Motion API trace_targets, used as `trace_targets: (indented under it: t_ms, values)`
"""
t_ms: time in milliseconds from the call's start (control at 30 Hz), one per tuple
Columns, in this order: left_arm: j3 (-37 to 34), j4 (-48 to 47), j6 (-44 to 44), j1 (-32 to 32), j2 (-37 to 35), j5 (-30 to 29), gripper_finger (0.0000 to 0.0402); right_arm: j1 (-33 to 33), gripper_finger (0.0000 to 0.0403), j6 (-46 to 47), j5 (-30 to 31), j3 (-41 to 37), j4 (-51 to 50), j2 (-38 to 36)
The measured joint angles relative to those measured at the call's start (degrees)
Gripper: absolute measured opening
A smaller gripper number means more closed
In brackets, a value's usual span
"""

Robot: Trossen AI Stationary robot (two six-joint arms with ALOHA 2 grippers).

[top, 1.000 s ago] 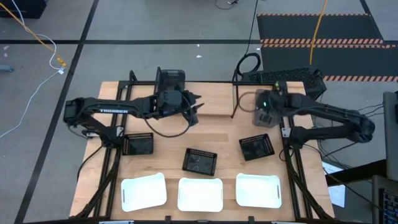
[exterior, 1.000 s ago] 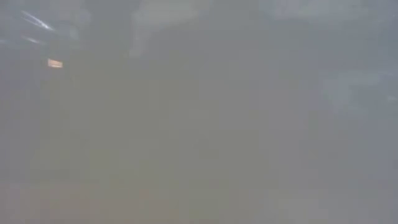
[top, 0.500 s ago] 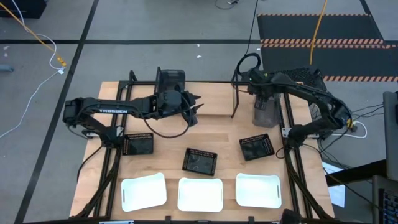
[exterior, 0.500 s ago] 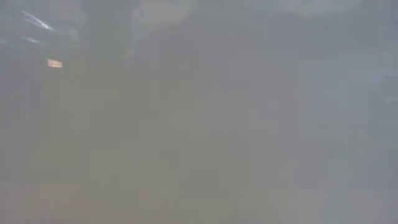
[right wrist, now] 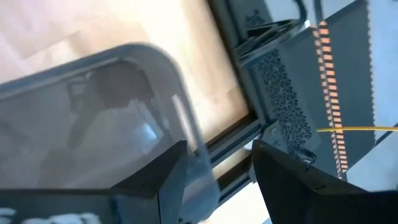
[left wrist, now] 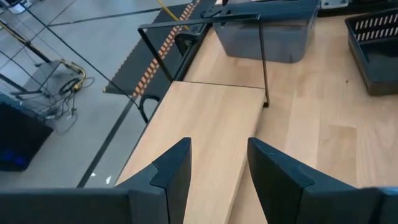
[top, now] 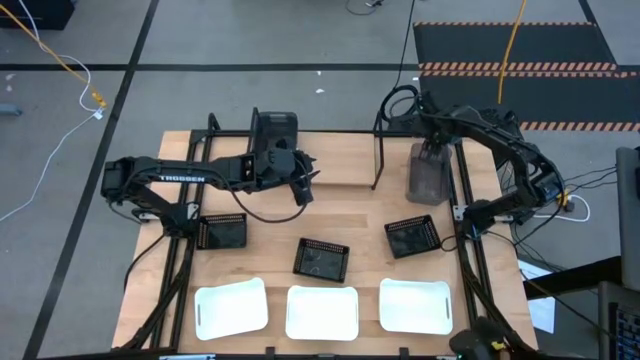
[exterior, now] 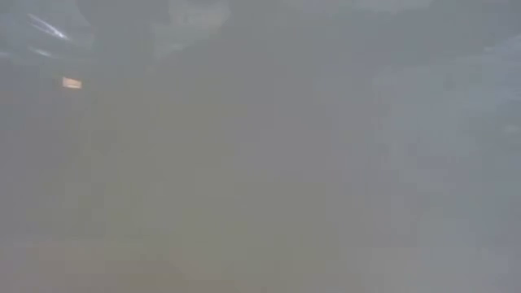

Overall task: Stack baskets on shelf by color
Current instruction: Stack the gray bin on top of the gray bin

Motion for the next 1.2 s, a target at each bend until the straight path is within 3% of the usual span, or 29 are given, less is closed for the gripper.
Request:
trace_targets:
  t_ms: [200,767,900,1067,1200]
  values:
    - [0.0,0.0,0.0,0.0,0.0,-0.1,0.0159,-2.0,0.017,2.9,-5.8,-0.1,1.2,0.3]
    - [0.0,-0.6,-0.7,0.2,0.0,-0.5,0.0159,-4.3,0.0164,7.9,-7.4,-0.2,5.7,8.2]
    - [0.1,-0.6,-0.8,0.2,0.0,-0.5,0.0159,-4.4,0.0125,8.1,-7.4,-0.2,5.8,8.2]
    - [0.1,-1.0,-1.5,0.2,0.0,-0.5,0.0159,-4.4,0.0024,8.0,-7.2,-0.2,5.1,8.1]
    - [0.1,0.0,-2.2,0.2,0.0,-0.5,0.0159,-4.1,0.001,10.2,-5.7,-0.2,3.4,7.0]
